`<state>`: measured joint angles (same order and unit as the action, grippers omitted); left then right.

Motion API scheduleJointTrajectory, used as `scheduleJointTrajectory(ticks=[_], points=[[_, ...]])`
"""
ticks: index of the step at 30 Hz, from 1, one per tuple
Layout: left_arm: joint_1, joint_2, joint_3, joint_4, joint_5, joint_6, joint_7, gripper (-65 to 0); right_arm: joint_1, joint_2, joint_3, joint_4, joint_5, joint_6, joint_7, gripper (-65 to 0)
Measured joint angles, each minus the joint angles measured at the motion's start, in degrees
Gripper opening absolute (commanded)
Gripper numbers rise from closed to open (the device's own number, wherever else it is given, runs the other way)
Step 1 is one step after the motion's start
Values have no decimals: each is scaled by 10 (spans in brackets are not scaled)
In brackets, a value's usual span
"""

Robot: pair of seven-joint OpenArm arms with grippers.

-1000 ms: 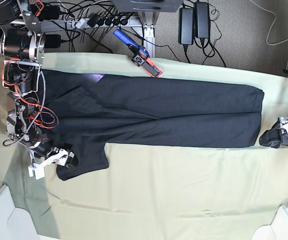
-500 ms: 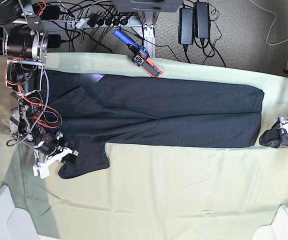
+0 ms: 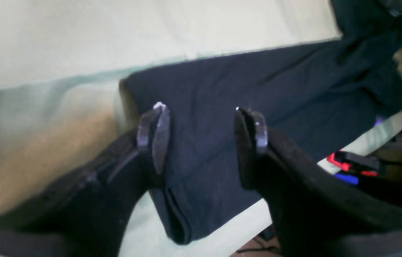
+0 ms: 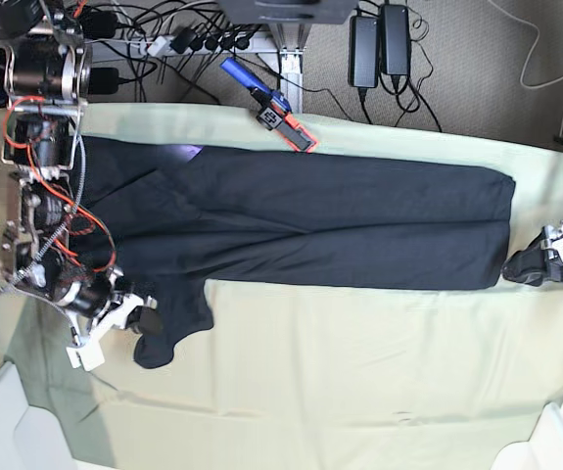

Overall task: Fold the T-shirt properly
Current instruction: 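Grasp the sleeve with the right gripper and fold it onto the strip, then release the sleeve with the right gripper and move left gripper to strip end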

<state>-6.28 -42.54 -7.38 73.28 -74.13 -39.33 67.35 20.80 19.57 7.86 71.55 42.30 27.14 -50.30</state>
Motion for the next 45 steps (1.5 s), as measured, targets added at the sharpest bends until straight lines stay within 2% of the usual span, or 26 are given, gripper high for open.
scheduleJointTrajectory(ticks=[4, 12, 19, 27, 30, 39, 40, 42, 43, 44, 45], points=[[25, 0, 0, 2, 4, 0, 4, -319, -76, 32, 0, 78, 1, 0, -9, -650], [40, -8, 0, 6, 3, 0, 7, -319, -183, 58, -1, 205, 9, 0, -4, -650], [43, -22, 0, 8, 2, 0, 6, -319, -230, 58, -1, 237, 16, 0, -5, -650], [52, -21, 0, 8, 1, 0, 6, -319, -255, 58, -1, 259, 27, 0, -11, -650], [58, -21, 0, 8, 2, 0, 8, -319, -267, 58, -1, 263, 29, 0, -34, -650], [56, -21, 0, 8, 1, 0, 5, -319, -302, 58, -1, 263, 29, 0, -34, -650], [56, -21, 0, 8, 1, 0, 5, -319, -301, 58, -1, 263, 29, 0, -34, -586], [56, -21, 0, 8, 1, 0, 1, -319, -301, 58, 0, 263, 26, 0, -31, -383], [56, -21, 0, 8, 1, 0, -2, -319, -302, 58, -1, 263, 21, 0, -32, -302], [56, -21, 0, 8, 1, 0, -3, -319, -302, 57, -1, 263, 14, 0, -32, -253], [56, -21, 0, 8, 3, 0, -5, -319, -302, 58, -1, 263, 14, 0, -31, -236]])
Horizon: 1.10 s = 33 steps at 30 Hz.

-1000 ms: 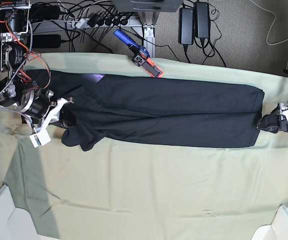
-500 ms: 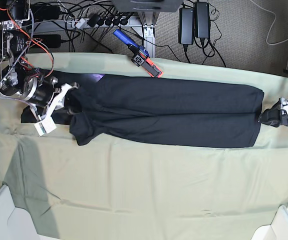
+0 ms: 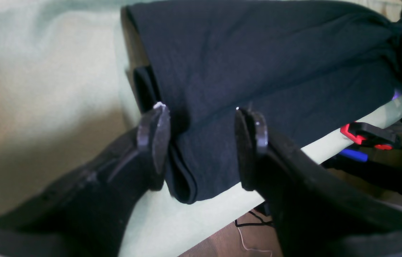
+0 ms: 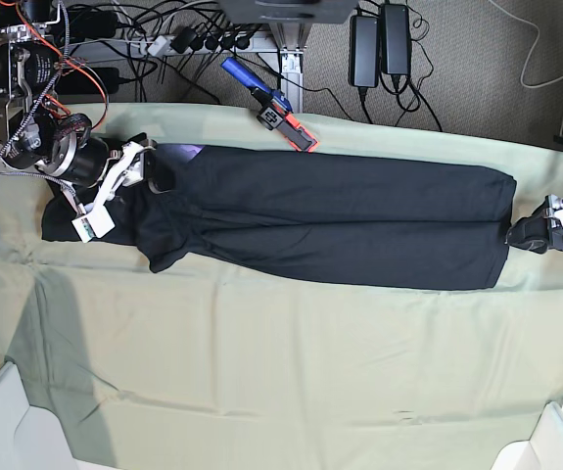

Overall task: Fold the T-shirt properly
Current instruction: 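Release the sleeve with the right gripper and move left gripper to strip end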

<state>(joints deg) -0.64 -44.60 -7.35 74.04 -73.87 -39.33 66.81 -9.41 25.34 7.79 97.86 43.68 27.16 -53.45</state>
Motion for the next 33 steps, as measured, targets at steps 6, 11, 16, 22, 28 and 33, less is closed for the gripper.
scheduleJointTrajectory(ticks=[6, 11, 16, 22, 28, 33], points=[[0, 0, 0, 0, 13, 0, -2, -319, -2, -2, 28, 7, -5, 0, 5, -237], [0, -6, -10, 0, 25, 0, -12, -319, -1, -2, 119, 60, 9, 0, 7, -239], [0, -8, -43, 0, 23, 0, -13, -319, -1, 0, 152, 92, 21, 0, 9, -239], [0, -8, -43, 0, 20, 0, -13, -319, -1, -27, 152, 92, 27, 0, 10, -239], [0, -8, -43, 0, 19, 0, -13, -319, 27, -81, 152, 91, 24, 0, 26, -650], [0, -8, -43, 0, 21, 0, -13, -319, 72, -112, 152, 71, -58, 0, 73, -650]])
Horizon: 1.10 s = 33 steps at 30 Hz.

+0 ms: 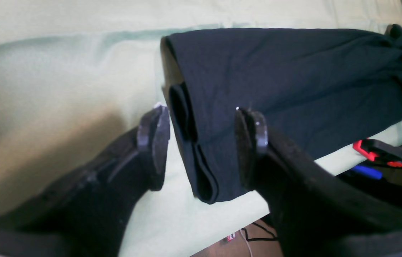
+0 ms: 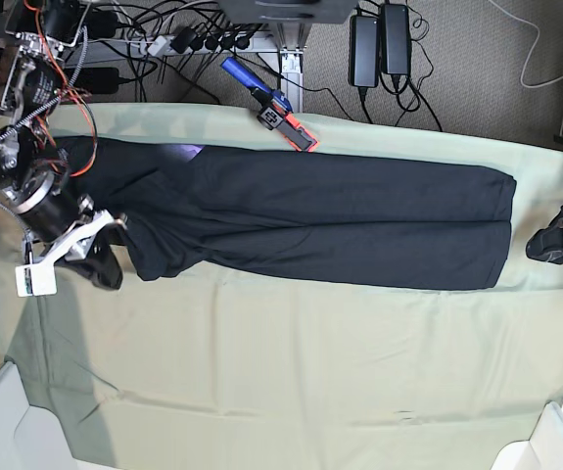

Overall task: Fold the T-shirt properly
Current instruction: 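Release the sleeve with the right gripper and move left gripper to strip end, then grasp the end of the folded strip with the left gripper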

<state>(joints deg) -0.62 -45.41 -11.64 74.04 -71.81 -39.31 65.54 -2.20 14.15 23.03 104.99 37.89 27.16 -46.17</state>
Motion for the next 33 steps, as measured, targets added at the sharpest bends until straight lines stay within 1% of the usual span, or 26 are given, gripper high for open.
scheduleJointTrajectory(ticks=[2, 6, 8, 9, 10, 11, 12, 14, 17, 18, 20, 21, 23, 25, 28, 31, 33], points=[[0, 0, 0, 0, 2, 0, 0, -319, 22, -6, 0, -26, -24, 0, 8, -650], [8, 0, 0, 0, 2, 0, -3, -319, 64, -7, 0, -113, -29, 0, 14, -650], [11, 0, 0, 0, 2, 0, -2, -319, 68, -6, -8, -153, -14, 0, 3, -650], [11, 0, 0, 0, 3, 0, -2, -319, 66, -5, -16, -167, 6, 0, -21, -650], [11, 0, 0, 0, 2, 0, -5, -319, 61, -5, -22, -174, 25, 0, -56, -650], [11, 0, 0, 1, 2, 0, -8, -319, 52, -5, -29, -175, 45, 0, -80, -650], [13, 0, 0, 1, 2, 0, -9, -319, 39, -5, -33, -172, 72, 0, -87, -650], [25, 0, 0, 1, 11, 0, -22, -318, 6, -10, -35, -154, 75, 0, -82, -650], [51, 0, 0, 1, 48, 0, -52, -318, -35, -8, -31, -141, 76, 0, -77, -650], [59, 0, 0, 1, 49, 0, -59, -309, -42, -7, -29, -141, 75, 0, -76, -650], [66, 4, 0, 1, 50, 0, -66, -249, -49, -5, -29, -141, 75, 0, -75, -650], [66, 7, 0, 1, 57, 0, -72, -229, -50, -5, -29, -141, 75, 0, -75, -650], [63, 18, 0, -1, 99, 0, -103, -227, -53, -6, -29, -141, 76, 0, -74, -650], [63, 30, 0, -7, 110, 0, -133, -227, -56, -7, -29, -141, 77, 0, -74, -650], [56, 53, 0, -27, 118, 0, -136, -227, -56, -6, -29, -141, 78, 0, -75, -650], [39, 80, 0, -69, 121, 0, -141, -227, -56, -7, -29, -141, 80, 0, -75, -650], [27, 88, -1, -96, 111, 0, -154, -227, -56, -7, -29, -141, 81, 0, -75, -650]])
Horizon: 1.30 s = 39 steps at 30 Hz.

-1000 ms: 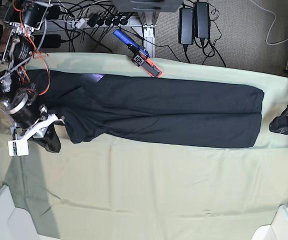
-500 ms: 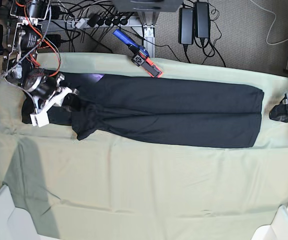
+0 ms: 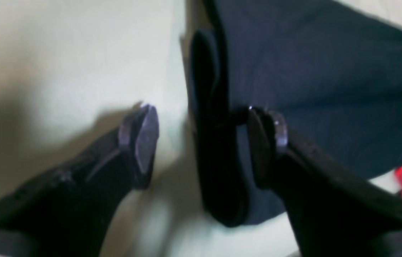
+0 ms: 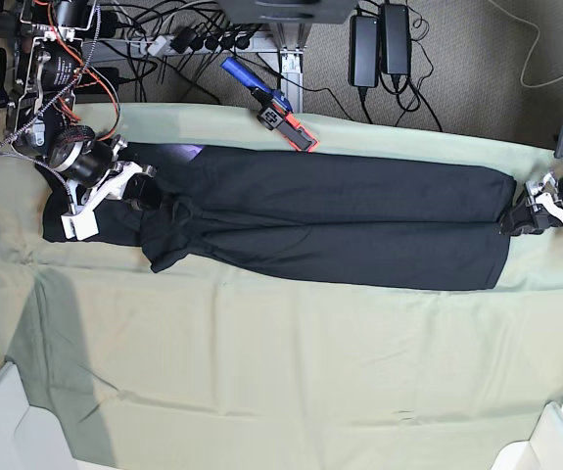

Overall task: Fold the T-shirt properly
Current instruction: 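Grasp the end of the folded strip with the left gripper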

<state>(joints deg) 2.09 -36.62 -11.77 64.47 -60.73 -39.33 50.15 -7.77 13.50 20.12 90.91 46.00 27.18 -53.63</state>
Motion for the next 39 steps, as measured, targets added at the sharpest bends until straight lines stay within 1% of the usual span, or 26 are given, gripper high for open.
scheduleJointTrajectory(ticks=[4, 7, 12, 15, 23, 25, 27, 28, 29, 32, 33, 39], points=[[-21, 15, -3, -24, -2, 0, -5, -227, 0, 0, 0, 0, 0, 0, -1, -650], [-21, 22, -3, -24, -23, 0, 0, -227, 0, 0, 0, 0, 0, 0, -1, -650], [-24, 29, -2, -23, -84, 0, 65, -227, 0, 0, 0, 0, 0, 0, -1, -650], [-22, 30, -2, -6, -99, -1, 105, -227, 0, 0, 0, 0, 0, 0, -1, -650], [-19, 35, -2, 12, -98, -1, 107, -227, 0, 0, 0, 0, 0, 0, 0, -650], [-19, 43, -2, 12, -93, -1, 106, -228, 0, 0, 0, 0, 0, 0, 0, -650], [-19, 54, -2, 12, -78, -1, 87, -230, 0, 0, 0, 0, 0, 0, 0, -650], [-19, 60, -2, 12, -69, -1, 76, -251, 0, 0, 0, 0, 0, 0, 0, -650], [-20, 64, -2, 12, -62, -1, 65, -308, 0, 0, 0, 0, 0, 0, 0, -650], [-23, 76, -2, 12, -28, -2, 58, -584, 0, 0, 0, 0, 2, 0, 0, -650], [-23, 79, -2, 12, -27, -1, 53, -650, 0, 0, 0, 0, 6, 0, -1, -650], [-23, 75, -3, 12, -28, -2, 54, -650, 0, 0, 0, 8, 26, 0, -2, -650]])
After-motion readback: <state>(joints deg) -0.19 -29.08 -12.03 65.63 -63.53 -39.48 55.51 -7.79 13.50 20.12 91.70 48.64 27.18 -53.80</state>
